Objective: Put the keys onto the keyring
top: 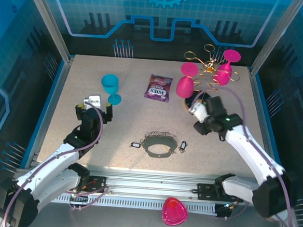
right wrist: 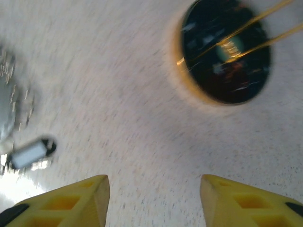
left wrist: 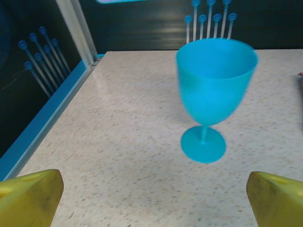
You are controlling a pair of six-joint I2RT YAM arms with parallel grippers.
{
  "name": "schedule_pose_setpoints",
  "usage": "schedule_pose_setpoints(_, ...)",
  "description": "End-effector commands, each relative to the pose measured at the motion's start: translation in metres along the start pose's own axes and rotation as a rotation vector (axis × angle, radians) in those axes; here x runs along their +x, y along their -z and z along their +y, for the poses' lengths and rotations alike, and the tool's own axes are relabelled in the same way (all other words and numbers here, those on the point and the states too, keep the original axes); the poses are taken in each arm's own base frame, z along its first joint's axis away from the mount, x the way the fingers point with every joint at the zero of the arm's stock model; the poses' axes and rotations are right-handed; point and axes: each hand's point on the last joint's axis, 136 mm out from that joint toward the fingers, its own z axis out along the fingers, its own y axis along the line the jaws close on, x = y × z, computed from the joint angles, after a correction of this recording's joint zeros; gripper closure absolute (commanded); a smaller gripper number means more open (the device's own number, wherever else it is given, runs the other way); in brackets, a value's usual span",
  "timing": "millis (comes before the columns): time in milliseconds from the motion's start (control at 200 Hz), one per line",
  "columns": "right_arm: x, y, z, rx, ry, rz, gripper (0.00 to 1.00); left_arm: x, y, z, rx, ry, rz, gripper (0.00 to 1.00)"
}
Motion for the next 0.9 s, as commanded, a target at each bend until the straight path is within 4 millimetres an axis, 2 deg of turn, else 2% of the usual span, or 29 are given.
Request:
schedule_pose_setpoints(0, -0.031, 0.002, -0.022, -0.009, -0.306, -0.267, 0.42, 0.009, -0.004, 0.013, -0.036, 0.024, -0.015, 0.01)
schedule_pose_setpoints(65, -0.027, -0.01, -0.041, 0.035, -0.4, -0.32, 0.4, 0.018, -0.009, 0.014, -0.024, 0.031, -0.008, 0.01)
schedule_pose_setpoints(145, -0.016, -0.034, -0.057, 0.071, -0.487, -0.342, 0.41, 0.03, -0.016, 0.016, -0.024, 0.044, -0.001, 0.01)
schedule_pose_setpoints(230, -0.008, -0.058, -0.058, 0.085, -0.478, -0.369, 0.43, 0.038, -0.02, 0.01, 0.004, 0.048, 0.002, 0.01)
schedule_pose_setpoints(305, -0.017, -0.064, -0.062, 0.112, -0.434, -0.464, 0.42, 0.044, -0.023, 0.004, 0.035, 0.049, 0.006, 0.01)
schedule_pose_setpoints(445, -0.017, -0.087, -0.065, 0.152, -0.389, -0.529, 0.4, 0.051, -0.034, -0.003, 0.071, 0.048, -0.009, 0.01)
schedule_pose_setpoints(560, -0.027, -0.094, -0.069, 0.104, -0.416, -0.565, 0.4, 0.048, -0.044, -0.011, 0.116, 0.048, -0.022, 0.01)
schedule_pose_setpoints(635, -0.021, -0.104, -0.066, 0.104, -0.413, -0.57, 0.4, 0.049, -0.052, -0.018, 0.151, 0.038, -0.004, 0.01)
schedule_pose_setpoints(725, -0.009, -0.107, -0.071, 0.13, -0.463, -0.59, 0.37, 0.044, -0.059, -0.027, 0.19, 0.01, -0.03, 0.01)
schedule_pose_setpoints(760, -0.009, -0.103, -0.073, 0.139, -0.465, -0.629, 0.35, 0.04, -0.062, -0.03, 0.202, 0.007, -0.056, 0.01)
schedule_pose_setpoints(895, -0.007, -0.104, -0.074, 0.128, -0.476, -0.608, 0.3, 0.032, -0.072, -0.042, 0.244, -0.003, -0.116, 0.01)
